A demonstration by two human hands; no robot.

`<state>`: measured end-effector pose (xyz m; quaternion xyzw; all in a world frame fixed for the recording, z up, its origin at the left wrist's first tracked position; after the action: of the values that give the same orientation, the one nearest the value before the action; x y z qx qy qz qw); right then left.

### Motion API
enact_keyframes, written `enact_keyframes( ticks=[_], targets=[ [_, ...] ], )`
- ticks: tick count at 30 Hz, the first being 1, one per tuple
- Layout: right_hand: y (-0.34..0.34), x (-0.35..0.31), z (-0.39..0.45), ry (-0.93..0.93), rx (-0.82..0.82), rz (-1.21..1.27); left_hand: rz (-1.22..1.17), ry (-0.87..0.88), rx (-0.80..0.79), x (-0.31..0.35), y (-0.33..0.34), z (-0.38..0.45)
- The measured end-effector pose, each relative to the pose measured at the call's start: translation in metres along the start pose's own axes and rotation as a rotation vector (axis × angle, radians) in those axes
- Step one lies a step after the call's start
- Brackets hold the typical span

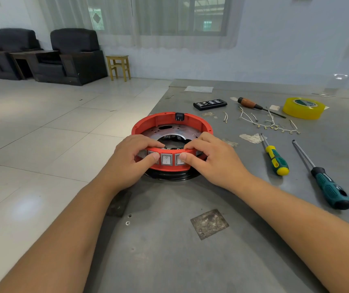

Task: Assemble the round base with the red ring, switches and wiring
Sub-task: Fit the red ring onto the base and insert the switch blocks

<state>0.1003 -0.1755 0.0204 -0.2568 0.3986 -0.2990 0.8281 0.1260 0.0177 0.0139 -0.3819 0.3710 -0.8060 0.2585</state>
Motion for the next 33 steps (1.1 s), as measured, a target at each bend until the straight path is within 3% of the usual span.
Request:
enact_keyframes(
  ticks=[11,18,25,33],
  targets=[
    [0.000,0.000,0.001,0.037,-0.032,-0.065,0.057,0.047,-0.018,-0.005,-0.002,0.001],
    [0.000,0.007,0.000,0.012,-0.118,0.057,-0.082,-0.244,0.071,-0.042,-0.006,-0.001],
    [-0.008,0.019,-0.005,0.011,-0.194,0.088,-0.052,-0.069,-0.078,-0.019,0.005,0.000],
    [-0.012,0.022,0.001,0.042,-0.073,0.002,0.063,0.049,0.053,0.003,-0.002,-0.002]
  ],
)
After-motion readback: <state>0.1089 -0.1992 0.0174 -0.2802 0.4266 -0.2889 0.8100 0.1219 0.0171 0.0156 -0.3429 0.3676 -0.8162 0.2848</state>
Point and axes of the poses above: each hand's wrist, its own z-axis towards the middle knuckle, its own y-axis out of the palm, x = y × z, the point moved 10 cm from there along z, towards the middle knuckle, and after that the axes turned 11 degrees about z, right-handed, at the moved point
